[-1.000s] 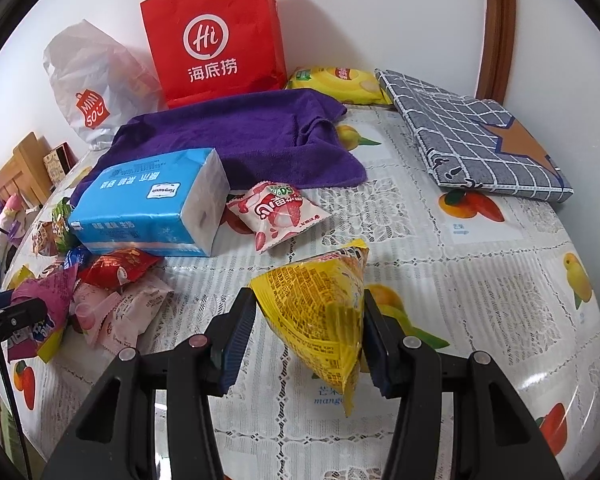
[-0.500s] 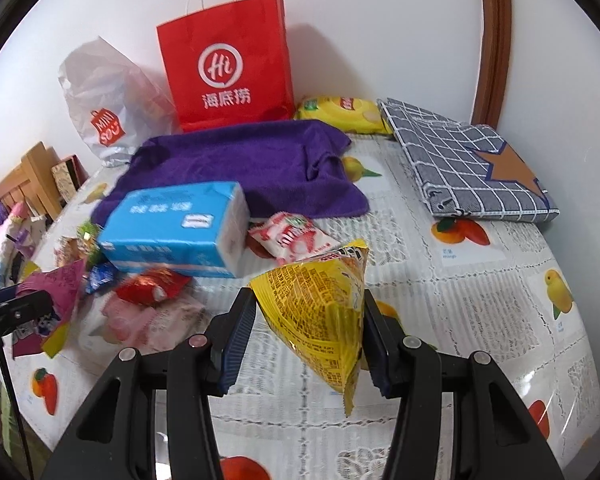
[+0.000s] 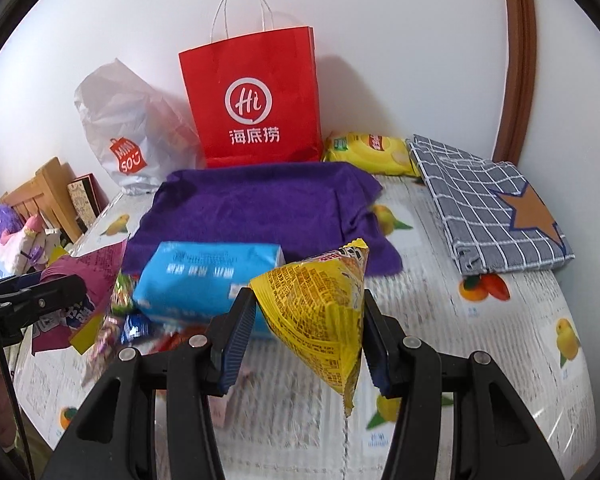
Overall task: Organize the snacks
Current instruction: 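Carry the pink bag with the left tool while the right tool carries the yellow snack toward the purple towel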
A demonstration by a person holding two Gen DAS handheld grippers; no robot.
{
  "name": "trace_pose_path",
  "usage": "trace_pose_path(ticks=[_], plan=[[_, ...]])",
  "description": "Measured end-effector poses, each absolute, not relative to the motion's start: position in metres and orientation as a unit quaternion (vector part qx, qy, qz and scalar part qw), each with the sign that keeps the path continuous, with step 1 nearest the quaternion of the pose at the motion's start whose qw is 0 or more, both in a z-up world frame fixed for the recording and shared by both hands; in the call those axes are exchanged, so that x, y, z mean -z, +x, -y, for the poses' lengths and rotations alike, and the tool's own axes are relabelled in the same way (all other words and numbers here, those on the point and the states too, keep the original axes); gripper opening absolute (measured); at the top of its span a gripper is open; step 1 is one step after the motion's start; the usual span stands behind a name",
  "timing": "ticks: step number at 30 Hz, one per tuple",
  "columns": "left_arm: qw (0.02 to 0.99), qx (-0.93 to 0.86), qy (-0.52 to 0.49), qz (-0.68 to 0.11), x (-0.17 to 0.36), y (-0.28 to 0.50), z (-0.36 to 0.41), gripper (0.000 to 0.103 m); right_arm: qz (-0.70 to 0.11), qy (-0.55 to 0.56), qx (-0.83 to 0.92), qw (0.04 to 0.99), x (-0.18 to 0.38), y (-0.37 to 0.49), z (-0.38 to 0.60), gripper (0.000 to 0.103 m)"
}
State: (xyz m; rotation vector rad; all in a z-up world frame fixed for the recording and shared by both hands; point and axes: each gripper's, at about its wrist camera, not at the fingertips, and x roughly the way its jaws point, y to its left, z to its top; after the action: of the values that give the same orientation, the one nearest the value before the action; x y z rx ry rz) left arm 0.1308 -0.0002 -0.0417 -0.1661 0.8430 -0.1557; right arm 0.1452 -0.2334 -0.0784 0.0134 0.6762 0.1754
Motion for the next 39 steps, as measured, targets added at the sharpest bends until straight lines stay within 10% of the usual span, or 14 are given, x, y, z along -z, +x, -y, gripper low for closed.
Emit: trace_pose_path(ticks=[39], plan=[[0.899, 0.090, -0.067, -0.423, 0.070, 0.321, -0.017, 0.065, -0.373, 0.005, -0.052, 0.926, 0.104, 0.347, 0.225, 0.051]])
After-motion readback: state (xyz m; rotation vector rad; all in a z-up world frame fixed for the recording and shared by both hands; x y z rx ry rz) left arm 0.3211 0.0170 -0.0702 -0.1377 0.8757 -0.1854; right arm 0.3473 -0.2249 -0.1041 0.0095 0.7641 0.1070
